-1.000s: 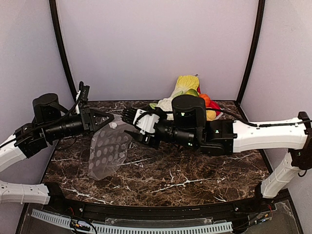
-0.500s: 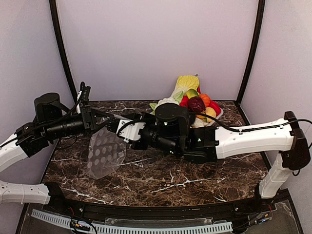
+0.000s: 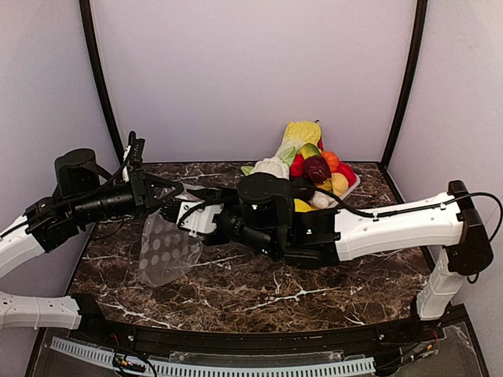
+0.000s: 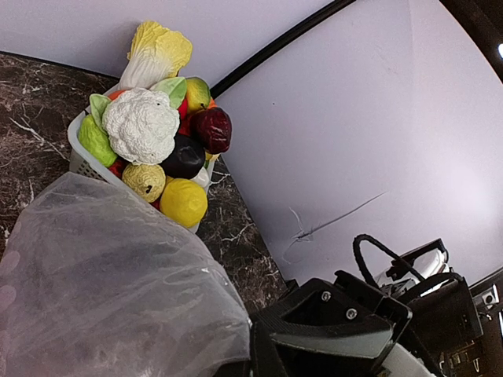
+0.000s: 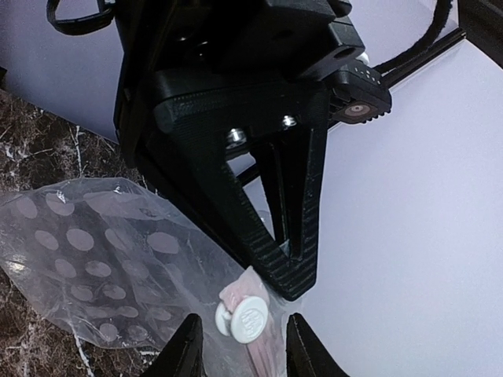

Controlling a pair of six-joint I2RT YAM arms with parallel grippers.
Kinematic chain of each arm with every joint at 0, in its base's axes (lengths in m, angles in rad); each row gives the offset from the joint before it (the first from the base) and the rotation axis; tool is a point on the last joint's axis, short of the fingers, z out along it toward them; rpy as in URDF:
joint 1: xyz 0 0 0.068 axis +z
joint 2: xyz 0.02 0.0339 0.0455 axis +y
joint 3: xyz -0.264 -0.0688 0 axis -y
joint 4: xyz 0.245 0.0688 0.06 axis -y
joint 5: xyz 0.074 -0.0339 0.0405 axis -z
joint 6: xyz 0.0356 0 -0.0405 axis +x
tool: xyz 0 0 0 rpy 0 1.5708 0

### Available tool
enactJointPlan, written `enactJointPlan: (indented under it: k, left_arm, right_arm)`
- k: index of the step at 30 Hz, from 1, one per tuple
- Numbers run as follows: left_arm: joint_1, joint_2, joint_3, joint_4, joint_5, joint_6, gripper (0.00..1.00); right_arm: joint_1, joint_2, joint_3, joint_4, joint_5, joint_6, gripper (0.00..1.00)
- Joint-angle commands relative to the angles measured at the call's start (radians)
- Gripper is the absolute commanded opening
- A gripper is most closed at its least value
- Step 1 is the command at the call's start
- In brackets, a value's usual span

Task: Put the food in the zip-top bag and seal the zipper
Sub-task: Pass from the left arm to the right

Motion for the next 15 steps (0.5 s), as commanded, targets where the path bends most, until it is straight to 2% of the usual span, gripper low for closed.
enactJointPlan:
  k: [1, 8, 15]
  left_arm:
    - [0.009, -0.001, -0.001, 0.020, 0.015, -0.010, 0.01]
    - [0.012, -0.003, -0.011, 0.024, 0.017, -0.017, 0.01]
    - [0.015, -0.005, -0.014, 0.022, 0.020, -0.019, 0.01]
  right_arm:
    - [0.014, 0.009, 0.030, 0.054, 0.013, -0.017, 0.35]
    - [0.024, 0.022, 0.035, 0.097, 0.040, -0.041, 0.32]
    - [0.034, 0.023, 0.033, 0.120, 0.044, -0.058, 0.24]
